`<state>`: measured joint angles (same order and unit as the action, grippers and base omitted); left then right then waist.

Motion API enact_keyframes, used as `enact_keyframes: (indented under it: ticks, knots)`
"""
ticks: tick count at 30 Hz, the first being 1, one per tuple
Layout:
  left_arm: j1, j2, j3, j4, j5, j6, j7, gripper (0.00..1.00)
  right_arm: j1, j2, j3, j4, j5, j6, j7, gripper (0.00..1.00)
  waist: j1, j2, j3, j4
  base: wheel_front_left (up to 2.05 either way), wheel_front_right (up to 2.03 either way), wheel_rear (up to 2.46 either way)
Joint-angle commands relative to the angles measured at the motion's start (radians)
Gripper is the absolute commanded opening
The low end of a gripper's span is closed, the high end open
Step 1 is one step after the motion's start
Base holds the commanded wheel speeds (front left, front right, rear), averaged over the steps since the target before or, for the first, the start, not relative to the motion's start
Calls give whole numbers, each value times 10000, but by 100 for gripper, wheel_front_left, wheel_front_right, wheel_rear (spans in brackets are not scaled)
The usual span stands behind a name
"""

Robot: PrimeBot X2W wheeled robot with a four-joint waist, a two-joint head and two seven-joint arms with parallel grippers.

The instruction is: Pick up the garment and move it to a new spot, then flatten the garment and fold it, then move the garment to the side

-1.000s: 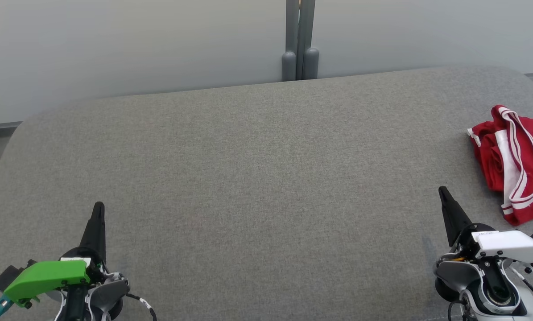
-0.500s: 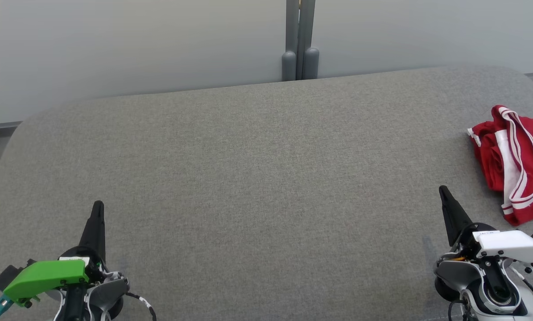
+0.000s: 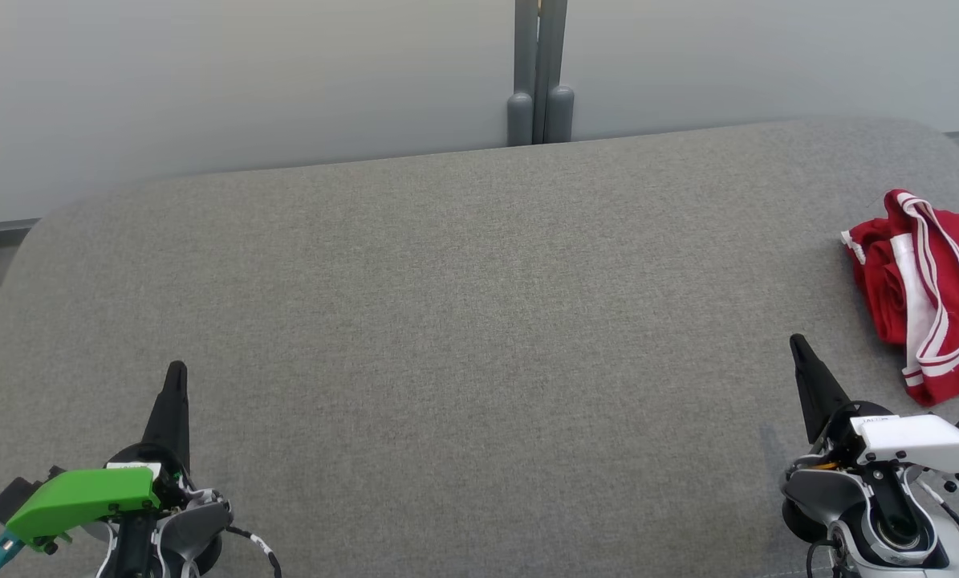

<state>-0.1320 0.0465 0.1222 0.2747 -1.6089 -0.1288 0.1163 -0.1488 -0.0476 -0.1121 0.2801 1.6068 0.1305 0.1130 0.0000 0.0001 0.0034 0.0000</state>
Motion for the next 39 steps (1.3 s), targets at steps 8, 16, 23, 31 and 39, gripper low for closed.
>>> enact_keyframes:
  ticks: [8, 16, 23, 31, 39]
  knots:
    - [-122, 69, 18, -32, -2, -47, 36, 0, 99, -49, -18, -50, 51, 4, 41, 0, 0, -1, 0, 0, 0, 0, 0]
    - [-121, 70, 18, -33, -2, -47, 36, 0, 99, -49, -18, -50, 52, 4, 39, 0, 0, -1, 0, 0, 0, 0, 0]
    - [-121, 70, 18, -33, -2, -47, 36, 0, 99, -49, -18, -50, 52, 4, 40, 0, 0, -1, 0, 0, 0, 0, 0]
    - [-121, 70, 18, -34, -2, -47, 36, 0, 99, -49, -17, -50, 51, 4, 40, 0, 0, -1, 0, 0, 0, 0, 0]
    - [-120, 70, 18, -33, -2, -48, 36, 0, 100, -49, -17, -50, 51, 4, 38, 0, 0, -1, 0, 0, 0, 0, 0]
